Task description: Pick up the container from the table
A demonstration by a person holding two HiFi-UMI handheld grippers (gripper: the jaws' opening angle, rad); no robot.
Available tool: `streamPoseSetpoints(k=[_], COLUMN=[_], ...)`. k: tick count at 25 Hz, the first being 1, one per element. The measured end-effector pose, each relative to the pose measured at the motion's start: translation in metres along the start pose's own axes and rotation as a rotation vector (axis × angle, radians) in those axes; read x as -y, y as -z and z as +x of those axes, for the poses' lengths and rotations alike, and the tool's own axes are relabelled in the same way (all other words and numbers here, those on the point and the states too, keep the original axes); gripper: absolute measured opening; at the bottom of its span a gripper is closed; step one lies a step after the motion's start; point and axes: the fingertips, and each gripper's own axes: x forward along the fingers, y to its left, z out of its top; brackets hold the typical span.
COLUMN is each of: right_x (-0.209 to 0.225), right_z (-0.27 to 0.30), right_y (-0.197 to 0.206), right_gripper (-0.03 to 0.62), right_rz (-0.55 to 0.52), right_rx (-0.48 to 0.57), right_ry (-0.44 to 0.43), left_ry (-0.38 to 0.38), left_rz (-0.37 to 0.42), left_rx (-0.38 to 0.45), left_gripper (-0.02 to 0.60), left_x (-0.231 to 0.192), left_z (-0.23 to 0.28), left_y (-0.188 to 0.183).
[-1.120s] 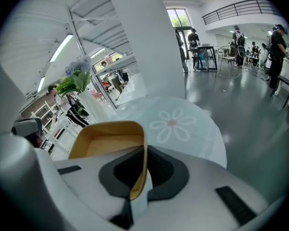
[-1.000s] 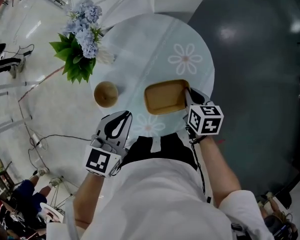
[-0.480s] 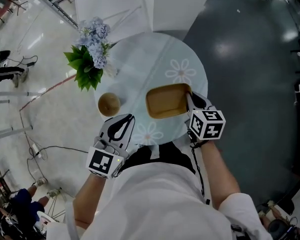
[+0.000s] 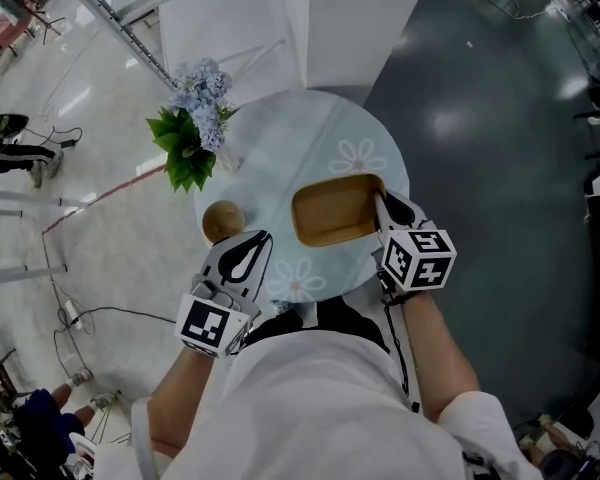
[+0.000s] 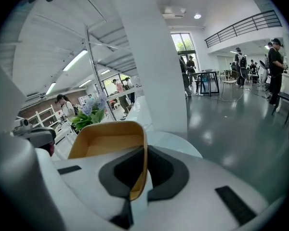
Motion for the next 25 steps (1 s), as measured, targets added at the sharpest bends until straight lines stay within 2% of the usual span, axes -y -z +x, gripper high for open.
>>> streamPoseSetpoints(k=[4, 25], right_x=[-0.004, -0.032], right_z=[-0.01, -0.056], right_y=[-0.015, -0.062], right_gripper=[0.031, 0.031], right_rz=[-0.009, -0.024], right_rx=[0.035, 0.179], right_ry=[-0.01, -0.073], left_ry=[-0.004, -0.01], left_rz=[0.011, 0.071], left_rx=[0.044, 0.1], left_gripper=[0.035, 0.035], left_x=[0.0, 0.01], left_z=[0.0, -0.014], left_y=[-0.016, -0.04])
